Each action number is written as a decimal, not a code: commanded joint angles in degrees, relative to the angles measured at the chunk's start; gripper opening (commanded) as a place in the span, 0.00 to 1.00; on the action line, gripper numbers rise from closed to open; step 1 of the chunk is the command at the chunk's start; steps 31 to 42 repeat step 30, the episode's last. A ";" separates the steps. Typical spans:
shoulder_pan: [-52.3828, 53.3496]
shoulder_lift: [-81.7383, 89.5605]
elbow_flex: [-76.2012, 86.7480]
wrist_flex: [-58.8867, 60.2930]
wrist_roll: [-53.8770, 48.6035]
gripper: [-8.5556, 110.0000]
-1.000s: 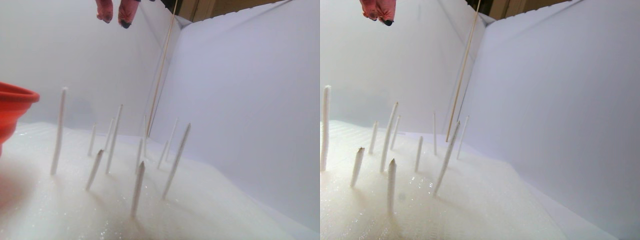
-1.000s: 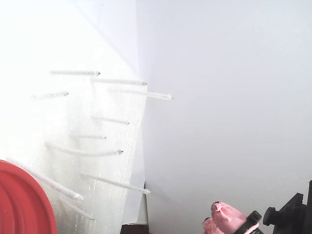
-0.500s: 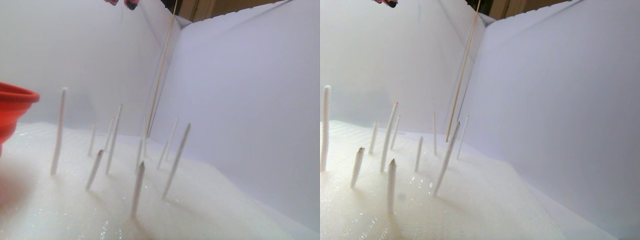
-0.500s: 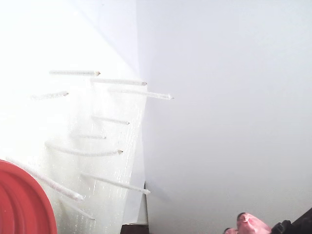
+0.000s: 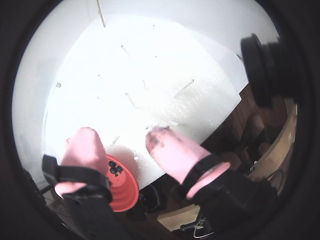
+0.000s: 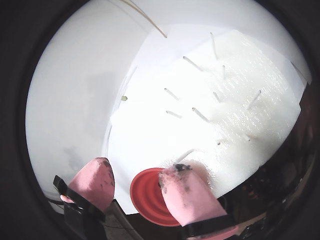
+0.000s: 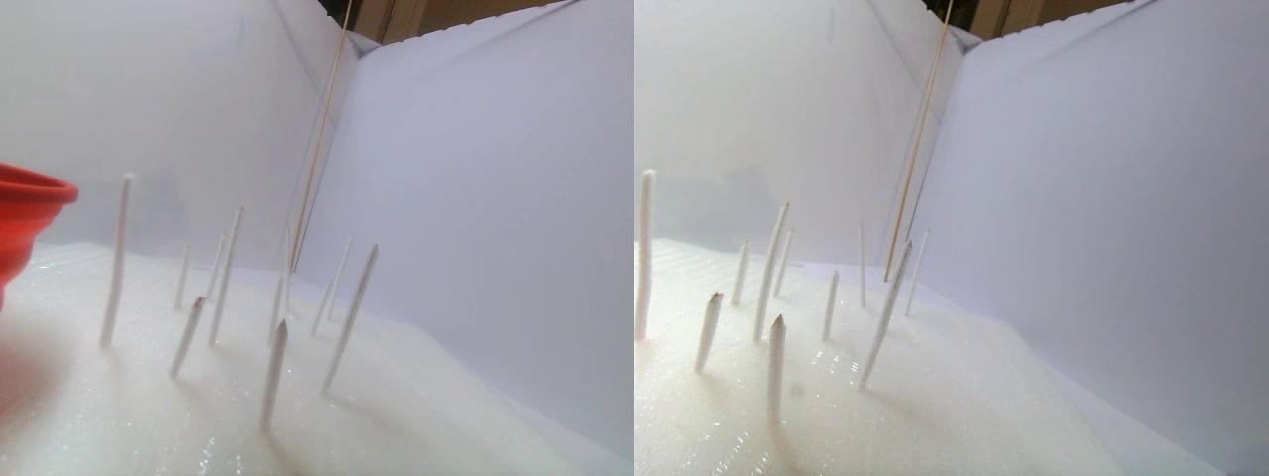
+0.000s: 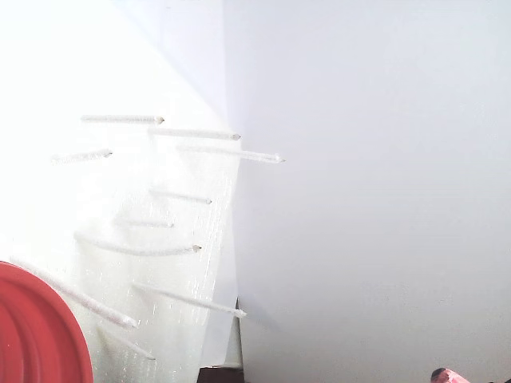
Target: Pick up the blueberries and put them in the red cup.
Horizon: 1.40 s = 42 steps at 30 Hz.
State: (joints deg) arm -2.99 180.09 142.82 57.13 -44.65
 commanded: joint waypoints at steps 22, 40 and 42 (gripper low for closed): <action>3.34 9.76 -15.47 12.92 8.53 0.22; 4.39 10.63 -21.27 18.90 13.18 0.22; 4.39 10.63 -21.27 18.90 13.18 0.22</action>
